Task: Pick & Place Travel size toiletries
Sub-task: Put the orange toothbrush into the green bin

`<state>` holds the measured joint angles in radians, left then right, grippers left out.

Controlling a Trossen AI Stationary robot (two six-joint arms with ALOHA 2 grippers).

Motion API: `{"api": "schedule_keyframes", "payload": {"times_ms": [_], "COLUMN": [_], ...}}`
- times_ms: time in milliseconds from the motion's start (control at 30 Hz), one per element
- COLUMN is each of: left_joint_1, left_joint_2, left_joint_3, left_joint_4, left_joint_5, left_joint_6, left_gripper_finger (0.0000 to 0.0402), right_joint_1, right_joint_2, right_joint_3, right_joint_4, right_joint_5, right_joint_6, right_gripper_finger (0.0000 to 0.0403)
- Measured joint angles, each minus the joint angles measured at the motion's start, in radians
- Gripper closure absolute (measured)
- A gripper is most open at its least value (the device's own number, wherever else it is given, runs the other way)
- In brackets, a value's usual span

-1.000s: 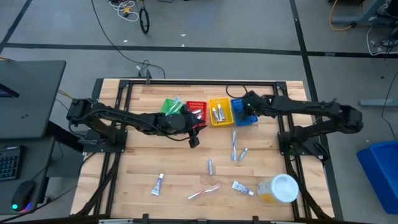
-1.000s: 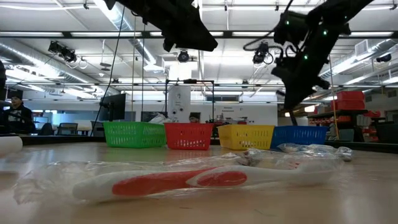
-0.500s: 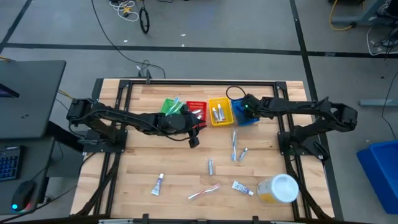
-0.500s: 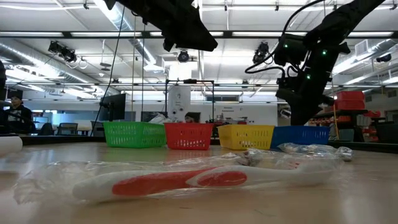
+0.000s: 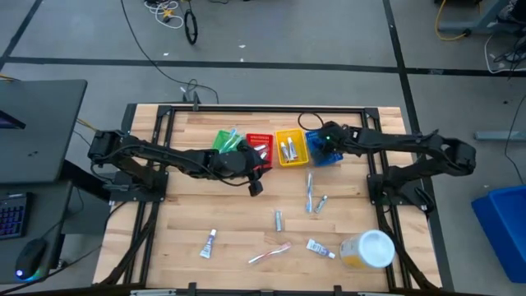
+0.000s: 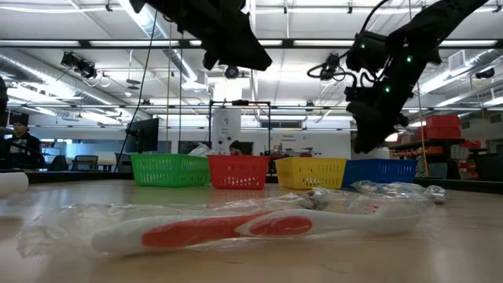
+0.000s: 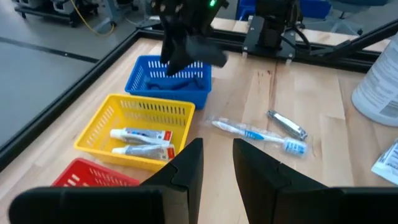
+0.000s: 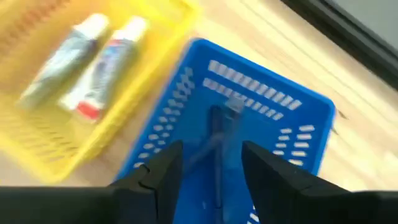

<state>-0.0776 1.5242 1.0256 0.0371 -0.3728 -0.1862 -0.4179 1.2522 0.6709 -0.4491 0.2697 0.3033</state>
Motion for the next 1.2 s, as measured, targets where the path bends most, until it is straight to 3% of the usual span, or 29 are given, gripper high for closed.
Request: {"api": "schedule_keyframes", "payload": {"times_ms": [233,500,767,1000,1200], "left_joint_1": [0.000,-0.003,-0.030,-0.098,-0.209], "left_joint_2": [0.000,0.000,0.000,0.000,0.000], "left_joint_3": [0.000,0.000,0.000,0.000,0.000], "left_joint_4": [-0.007,-0.043,-0.099,-0.213,-0.306], "left_joint_5": [0.004,0.107,0.101,0.157,0.125], "left_joint_6": [-0.022,-0.071,-0.135,-0.135,-0.261], "left_gripper_finger": [0.0311,0.0311,0.0311,0.0311,0.0311], "right_joint_1": [0.113,0.335,0.546,0.680,0.823], "right_joint_2": [-0.038,-0.012,0.100,0.270,0.433], "right_joint_3": [0.070,0.074,0.074,0.074,0.074], "right_joint_4": [0.019,0.223,0.370,0.671,0.940], "right_joint_5": [-0.193,-0.486,-0.423,-0.399,-0.335], "right_joint_6": [-0.078,-0.120,-0.079,0.050,0.122], "right_gripper_finger": [0.0236,0.0244,0.0242,0.0240,0.0241]}}
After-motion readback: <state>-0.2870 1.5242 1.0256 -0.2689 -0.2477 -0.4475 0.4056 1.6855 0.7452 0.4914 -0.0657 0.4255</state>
